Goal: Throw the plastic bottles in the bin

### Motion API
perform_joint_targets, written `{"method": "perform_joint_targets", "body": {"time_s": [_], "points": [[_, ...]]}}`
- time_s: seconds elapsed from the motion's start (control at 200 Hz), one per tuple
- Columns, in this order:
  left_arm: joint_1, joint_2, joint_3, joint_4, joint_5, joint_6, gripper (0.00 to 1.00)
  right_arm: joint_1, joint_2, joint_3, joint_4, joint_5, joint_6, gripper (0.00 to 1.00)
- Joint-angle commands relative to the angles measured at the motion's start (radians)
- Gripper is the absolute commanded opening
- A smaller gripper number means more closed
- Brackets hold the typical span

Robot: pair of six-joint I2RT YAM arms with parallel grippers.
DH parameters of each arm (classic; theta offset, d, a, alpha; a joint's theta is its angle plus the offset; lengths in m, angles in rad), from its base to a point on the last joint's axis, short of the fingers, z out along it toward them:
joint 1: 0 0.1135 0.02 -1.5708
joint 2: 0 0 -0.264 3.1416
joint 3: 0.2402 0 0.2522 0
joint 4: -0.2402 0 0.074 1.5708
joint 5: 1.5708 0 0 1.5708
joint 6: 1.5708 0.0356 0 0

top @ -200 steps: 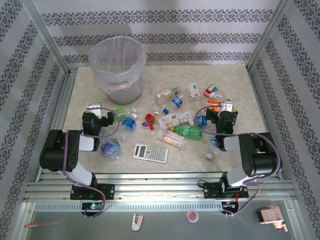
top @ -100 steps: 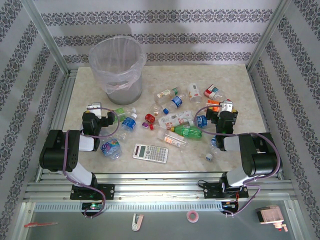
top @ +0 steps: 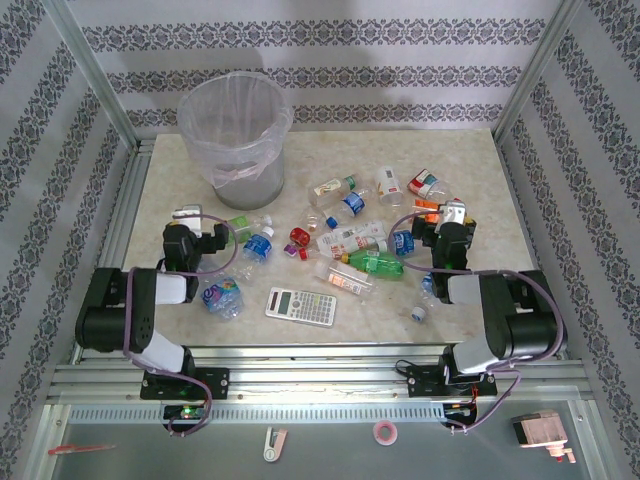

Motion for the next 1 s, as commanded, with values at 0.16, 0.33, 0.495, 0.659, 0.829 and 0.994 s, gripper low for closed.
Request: {"method": "perform_joint_targets", "body": {"time_s": [0.16,0.33,0.495,0.659,0.829,0.994], "points": [[-0.011,-0.374,0.060,-0.301,-0.001,-0.059,0.99,0.063,-0.408,0.131,-0.586,0.060,0.060,0.98],[-0.016,-0.601,0.134,-0.527,0.001,-0.107,0.99,0.084,-0.631,0.234,-0.942,0.000,0.231,0.98],[-0.018,-0.723,0.280,-0.775,0.105,-0.134,0.99,0.090,-0.692,0.431,-1.405,-0.077,0.409,0.98],[-0.018,-0.739,0.445,-0.984,0.249,-0.175,0.99,0.090,-0.655,0.573,-1.754,-0.137,0.525,0.98],[-0.018,-0.723,0.563,-1.111,0.403,-0.225,1.00,0.081,-0.585,0.647,-1.997,-0.174,0.627,0.98],[-0.024,-0.726,0.603,-1.114,0.537,-0.297,1.00,0.046,-0.533,0.629,-2.078,-0.153,0.631,0.98]]}}
